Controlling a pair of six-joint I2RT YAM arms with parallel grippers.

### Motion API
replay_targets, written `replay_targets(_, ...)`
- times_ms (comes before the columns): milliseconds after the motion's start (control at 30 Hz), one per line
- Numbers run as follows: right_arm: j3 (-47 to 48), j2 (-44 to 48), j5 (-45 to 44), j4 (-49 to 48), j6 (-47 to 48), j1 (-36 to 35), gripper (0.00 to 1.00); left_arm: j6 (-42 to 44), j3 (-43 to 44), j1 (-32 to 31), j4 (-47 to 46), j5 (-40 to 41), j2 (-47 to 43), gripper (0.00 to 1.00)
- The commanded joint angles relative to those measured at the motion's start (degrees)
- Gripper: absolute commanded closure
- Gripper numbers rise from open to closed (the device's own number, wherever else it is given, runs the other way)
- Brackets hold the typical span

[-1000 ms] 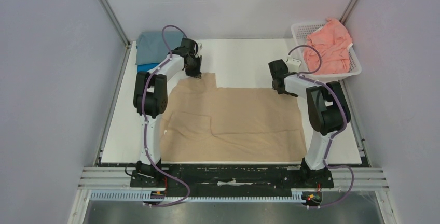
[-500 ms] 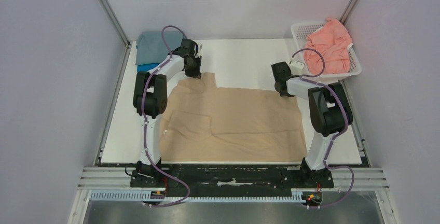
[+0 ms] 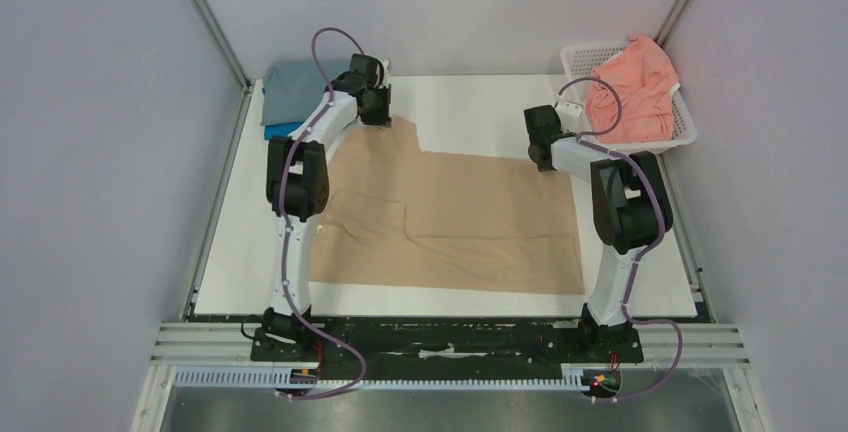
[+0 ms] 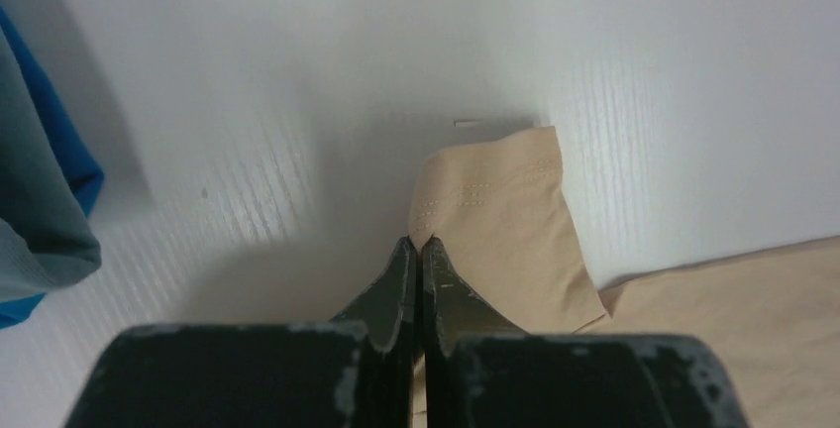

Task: Fold and stack the t-shirts
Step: Grab the side of the flattened tshirt furthest away from the robot with both arms, then fold the other side of the tshirt into a rectangle

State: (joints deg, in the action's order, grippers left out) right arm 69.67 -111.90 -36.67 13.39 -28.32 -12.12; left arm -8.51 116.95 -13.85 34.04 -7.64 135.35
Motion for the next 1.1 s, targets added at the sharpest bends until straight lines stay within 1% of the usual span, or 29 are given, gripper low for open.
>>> replay_targets(0,3.21,0.05,1.75,-3.95,3.81,0.28,1.0,2.13,4.31,0.49,0.81,-2.31,1.91,0.98)
replay_targets(133,0.54,1.99,7.51,-6.45,5.33,0.27,1.0,3.87,1.63,0.4,0.57,-6.75,0.14,0.98)
replay_targets(267,-5.1,5.99,13.36,-9.54,6.33,-0.15,1.0,4.79,-5.74,0.02,-2.57,-11.53,-4.43,0.98)
replay_targets(333,-7.48,8.06,14.88,-10.35,6.82,-0.52,1.0,5.17,-10.29,-0.41,-4.69,-12.22,-7.55,0.98)
replay_targets(467,-11.31,12.28,16.86,-10.84,7.92,-1.9,1.0,4.91,-20.77,-1.16,-9.28,-11.79,-14.94,0.98)
replay_targets(700,-19.39,21.3,16.28,-10.29,8.36,-4.02,1.0,0.82,-37.57,-1.53,-18.47,-10.69,-27.44,0.98)
replay_targets(933,-24.58,30.01,15.65,-7.59,8.79,-4.48,1.0,-3.77,-50.89,-2.0,-25.05,-9.07,-38.03,0.98)
replay_targets(1067,-26.11,32.61,15.77,-6.2,9.42,-4.48,1.0,-5.74,-56.64,-2.56,-25.79,-4.69,-43.84,0.98)
